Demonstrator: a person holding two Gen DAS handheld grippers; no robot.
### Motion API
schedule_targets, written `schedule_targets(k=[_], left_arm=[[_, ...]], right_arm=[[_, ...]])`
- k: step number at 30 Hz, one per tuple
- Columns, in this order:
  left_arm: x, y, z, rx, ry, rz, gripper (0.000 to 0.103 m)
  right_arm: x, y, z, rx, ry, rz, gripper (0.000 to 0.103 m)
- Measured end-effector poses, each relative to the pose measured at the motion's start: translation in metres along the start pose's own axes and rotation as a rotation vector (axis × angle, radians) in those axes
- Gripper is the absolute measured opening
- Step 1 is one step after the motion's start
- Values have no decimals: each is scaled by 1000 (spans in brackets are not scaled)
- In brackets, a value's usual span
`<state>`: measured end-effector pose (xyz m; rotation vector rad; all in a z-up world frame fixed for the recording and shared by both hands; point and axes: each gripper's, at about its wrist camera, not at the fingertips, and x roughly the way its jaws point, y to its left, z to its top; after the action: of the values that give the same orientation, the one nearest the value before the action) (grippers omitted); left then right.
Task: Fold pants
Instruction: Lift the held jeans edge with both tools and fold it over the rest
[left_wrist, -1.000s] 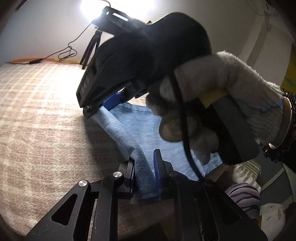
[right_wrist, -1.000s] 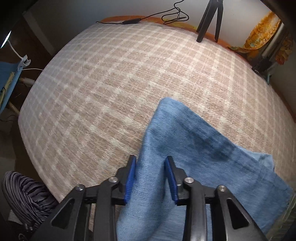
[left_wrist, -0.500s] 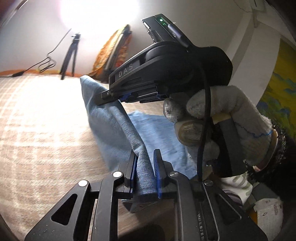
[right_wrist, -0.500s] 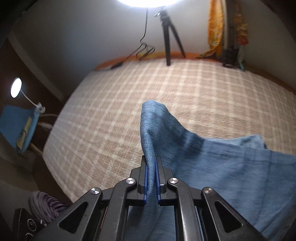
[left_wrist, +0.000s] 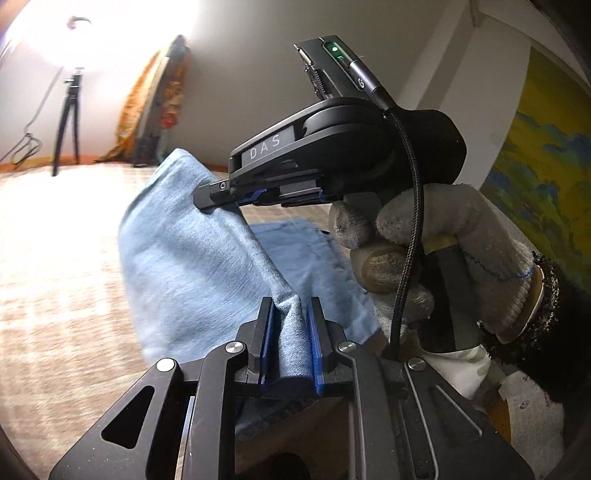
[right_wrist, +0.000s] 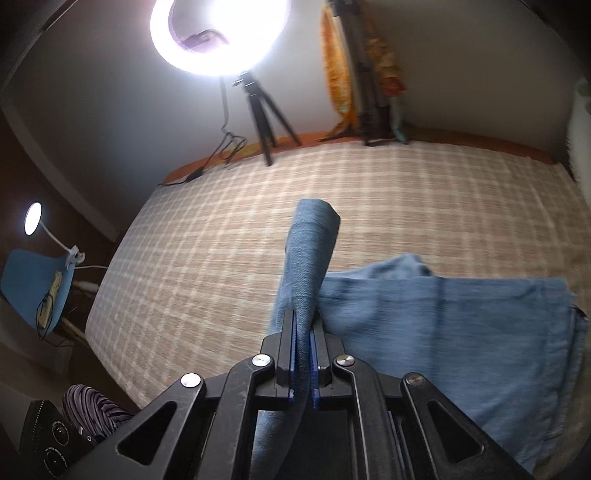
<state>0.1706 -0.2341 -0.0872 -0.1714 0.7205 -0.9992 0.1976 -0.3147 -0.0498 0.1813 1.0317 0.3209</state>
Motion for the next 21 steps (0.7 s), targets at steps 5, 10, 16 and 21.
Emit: schedule_targets(k=[5,10,16,21], left_arm=[[30,-16,7,38,35,-40,15],[58,-28,11,70,86,-64,9],[54,-27,7,132,138,-80,9],[32,-2,10,163,102,-14,13]], right_arm=[[-9,-29,-8,24,3,-21,3],[-8,-53,-14,43,8,-33,3],[-3,-78,-23,64,17,-43,3],[-5,-97,-33,87,5,-34,2]])
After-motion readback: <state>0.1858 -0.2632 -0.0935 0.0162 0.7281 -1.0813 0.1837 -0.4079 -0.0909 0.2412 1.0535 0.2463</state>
